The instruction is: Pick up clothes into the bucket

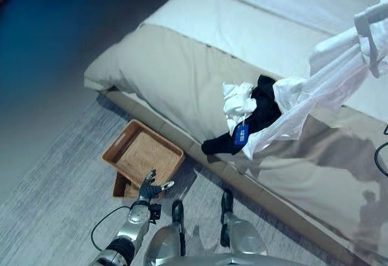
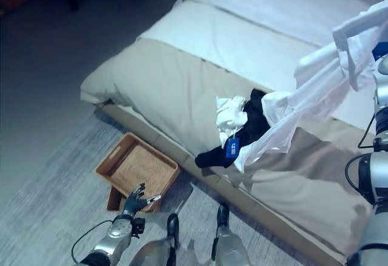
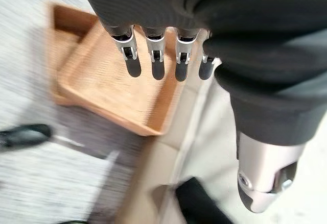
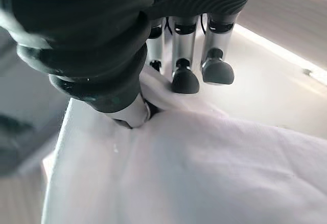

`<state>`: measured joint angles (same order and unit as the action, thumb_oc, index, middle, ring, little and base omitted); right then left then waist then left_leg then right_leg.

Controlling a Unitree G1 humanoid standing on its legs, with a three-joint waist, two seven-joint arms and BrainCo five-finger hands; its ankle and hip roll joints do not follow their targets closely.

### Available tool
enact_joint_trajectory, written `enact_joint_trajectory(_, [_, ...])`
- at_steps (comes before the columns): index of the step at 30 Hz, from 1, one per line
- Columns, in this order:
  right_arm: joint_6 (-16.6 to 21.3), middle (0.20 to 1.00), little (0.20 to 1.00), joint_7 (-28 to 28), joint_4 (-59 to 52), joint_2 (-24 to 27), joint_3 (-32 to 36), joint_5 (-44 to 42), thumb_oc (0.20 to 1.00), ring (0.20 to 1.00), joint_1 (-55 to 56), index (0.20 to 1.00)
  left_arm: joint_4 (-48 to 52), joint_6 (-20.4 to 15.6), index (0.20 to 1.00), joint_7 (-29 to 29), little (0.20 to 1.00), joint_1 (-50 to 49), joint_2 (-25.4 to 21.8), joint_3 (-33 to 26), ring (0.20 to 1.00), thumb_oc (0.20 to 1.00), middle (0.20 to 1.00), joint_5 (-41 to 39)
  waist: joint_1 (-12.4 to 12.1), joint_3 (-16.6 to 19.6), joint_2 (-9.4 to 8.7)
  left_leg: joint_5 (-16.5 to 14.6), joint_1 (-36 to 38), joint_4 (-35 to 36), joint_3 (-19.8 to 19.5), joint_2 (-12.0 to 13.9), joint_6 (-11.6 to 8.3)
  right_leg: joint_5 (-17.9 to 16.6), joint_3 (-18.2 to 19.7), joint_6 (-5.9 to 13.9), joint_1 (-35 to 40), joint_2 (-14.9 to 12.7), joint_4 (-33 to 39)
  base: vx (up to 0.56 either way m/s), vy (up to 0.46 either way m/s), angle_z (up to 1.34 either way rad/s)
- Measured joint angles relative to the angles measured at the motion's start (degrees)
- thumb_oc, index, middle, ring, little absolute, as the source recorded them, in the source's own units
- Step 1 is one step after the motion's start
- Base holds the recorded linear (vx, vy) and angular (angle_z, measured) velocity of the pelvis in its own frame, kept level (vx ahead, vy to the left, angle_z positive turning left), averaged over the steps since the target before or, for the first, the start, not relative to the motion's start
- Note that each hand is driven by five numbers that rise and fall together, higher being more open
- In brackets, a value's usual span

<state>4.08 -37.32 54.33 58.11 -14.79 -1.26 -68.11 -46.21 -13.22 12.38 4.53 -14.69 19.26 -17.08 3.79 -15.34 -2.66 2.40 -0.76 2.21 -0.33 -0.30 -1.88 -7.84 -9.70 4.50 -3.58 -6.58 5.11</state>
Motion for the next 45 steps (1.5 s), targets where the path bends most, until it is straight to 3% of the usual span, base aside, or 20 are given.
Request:
enact_joint_trajectory(4, [1.6,0.200,0.200,-0.2,-7.5,0.3,-1.2,0.6,0.200,0.200,0.1,0.200,9.1,0.0,1.000,-1.3,1.000,-0.7,-2.9,1.0,1.000,1.000,1.000,0.1,0.1,4.4,-0.62,0.0,2.4,1.6,0.4,0.6,0.00,0.3,0.4,0.16,1.6,0.6,0.0,0.07,0.010,-0.06])
enact_joint_trajectory(8, [1.6,0.200,0.200,0.3,-14.0,0.4,-2.0,0.6,0.200,0.200,0.1,0.200,21.6,0.7,1.000,-3.1,1.000,0.6,-8.2,2.8,1.000,1.000,1.000,0.5,0.3,5.6,-0.53,0.0,5.3,2.5,1.1,0.9,0.01,0.6,1.0,0.26,3.5,0.8,0.0,0.07,0.004,-0.09])
enact_joint_trajectory(9, [1.9,0.200,0.200,1.5,-16.1,0.5,-3.0,0.6,0.200,0.200,0.1,0.200,29.4,0.4,1.000,-4.6,1.000,1.0,-11.4,2.9,1.000,1.000,1.000,0.3,0.2,6.6,-0.54,0.0,5.7,2.7,1.6,1.0,0.00,0.6,1.3,0.26,3.7,1.0,0.0,0.04,-0.007,-0.12])
enact_joint_trajectory(11, [1.9,0.200,0.200,3.6,-17.6,0.4,-6.1,0.5,0.200,0.200,-0.1,0.200,35.8,0.4,1.000,-6.4,1.000,4.5,-14.2,2.9,1.000,1.000,1.000,-0.2,0.2,8.2,-0.51,-0.1,6.4,2.7,1.7,1.1,-0.08,0.7,1.3,0.19,4.5,1.1,0.0,0.05,-0.015,-0.05])
enact_joint_trajectory(17, [2.1,0.200,0.200,11.5,-21.9,-2.3,-12.5,-2.8,0.200,0.200,0.4,0.200,42.0,0.5,1.000,-8.5,1.000,17.6,-15.7,5.0,1.000,1.000,1.000,-5.1,1.7,11.8,-0.43,-0.8,7.6,2.7,1.9,1.5,0.10,1.4,1.6,0.42,5.4,1.3,0.1,0.03,-0.016,-0.02])
enact_joint_trajectory(22, [2.8,0.200,0.200,18.4,-34.0,-4.2,-14.9,-4.6,0.200,0.200,4.5,0.200,42.7,0.8,1.000,-9.2,1.000,29.8,-15.2,13.0,1.000,1.000,1.000,-7.5,2.5,12.1,-0.22,-0.9,8.2,2.6,2.0,2.0,0.08,1.5,1.7,0.30,6.0,1.7,0.0,0.00,0.000,0.00])
enact_joint_trajectory(28, [3.6,0.200,0.200,23.8,-40.8,-5.7,-17.5,-7.5,0.200,0.200,6.9,0.200,41.9,1.3,1.000,-10.3,1.000,33.4,-14.6,17.8,1.000,1.000,1.000,-8.8,3.1,12.5,0.33,-0.8,8.5,2.6,2.0,2.3,-0.12,1.5,1.7,0.20,6.3,2.1,0.0,0.00,0.000,0.00])
enact_joint_trajectory(34, [4.7,0.200,0.200,27.0,-49.7,-6.3,-17.5,-10.1,0.200,0.200,10.2,0.200,36.6,1.7,1.000,-9.7,1.000,33.5,-11.9,18.0,1.000,1.000,1.000,-8.3,3.0,12.5,0.36,-0.7,8.6,2.6,2.0,2.3,-0.22,1.5,1.7,0.15,6.4,2.3,0.0,0.00,0.000,0.00])
enact_joint_trajectory(39, [4.8,0.200,0.200,27.8,-54.3,-8.3,-17.5,-10.1,0.200,0.200,12.5,0.200,31.0,1.6,1.000,-6.9,1.000,33.6,-8.3,17.5,1.000,1.000,1.000,-1.8,3.0,12.5,0.36,-0.7,8.6,2.6,2.0,2.2,-0.27,1.5,1.7,0.15,6.4,2.3,0.0,0.00,0.000,0.00])
enact_joint_trajectory(45, [5.9,0.200,0.200,29.7,-57.8,-10.6,-17.5,-12.7,0.200,0.200,13.6,0.200,28.8,2.3,1.000,-5.5,1.000,33.6,-5.4,17.4,1.000,1.000,1.000,0.6,3.0,12.5,0.38,-0.7,8.6,2.7,2.0,2.3,-0.28,1.6,1.7,0.03,6.4,2.3,0.0,0.00,0.000,0.00])
